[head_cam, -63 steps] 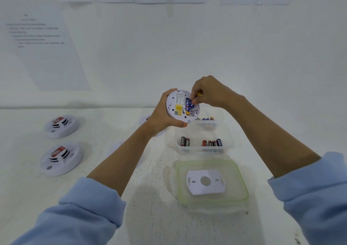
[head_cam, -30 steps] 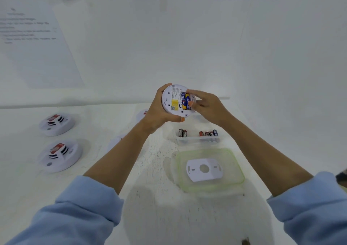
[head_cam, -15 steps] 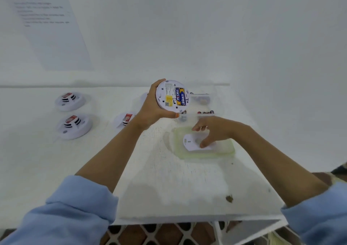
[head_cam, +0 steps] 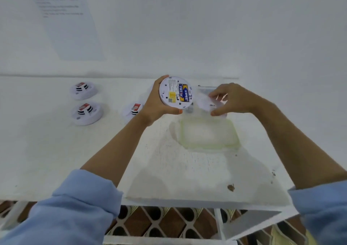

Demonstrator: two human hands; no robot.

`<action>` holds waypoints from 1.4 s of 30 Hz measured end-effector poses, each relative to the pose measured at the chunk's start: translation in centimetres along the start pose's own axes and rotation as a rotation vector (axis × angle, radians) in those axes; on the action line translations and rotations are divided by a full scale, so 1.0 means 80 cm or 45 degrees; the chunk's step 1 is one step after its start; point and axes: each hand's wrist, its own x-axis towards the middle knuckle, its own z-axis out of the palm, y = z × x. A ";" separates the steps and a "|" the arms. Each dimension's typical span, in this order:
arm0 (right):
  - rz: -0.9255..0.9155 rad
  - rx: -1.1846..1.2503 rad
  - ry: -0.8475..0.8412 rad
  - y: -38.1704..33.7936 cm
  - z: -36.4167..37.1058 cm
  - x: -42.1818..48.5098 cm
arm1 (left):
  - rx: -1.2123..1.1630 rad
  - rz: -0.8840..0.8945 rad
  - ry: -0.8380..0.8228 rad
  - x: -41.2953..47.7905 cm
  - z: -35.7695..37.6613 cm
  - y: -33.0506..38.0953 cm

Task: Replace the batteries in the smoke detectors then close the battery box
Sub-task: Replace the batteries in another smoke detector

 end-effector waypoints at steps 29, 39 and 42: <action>-0.282 -0.071 0.010 -0.040 -0.006 0.144 | -0.056 0.069 -0.244 0.111 -0.017 -0.005; -0.359 -0.012 0.009 -0.026 0.008 0.145 | -0.053 0.081 -0.135 0.107 -0.014 -0.010; -0.346 0.050 0.081 -0.022 0.018 0.150 | -0.052 0.131 -0.079 0.109 -0.011 -0.012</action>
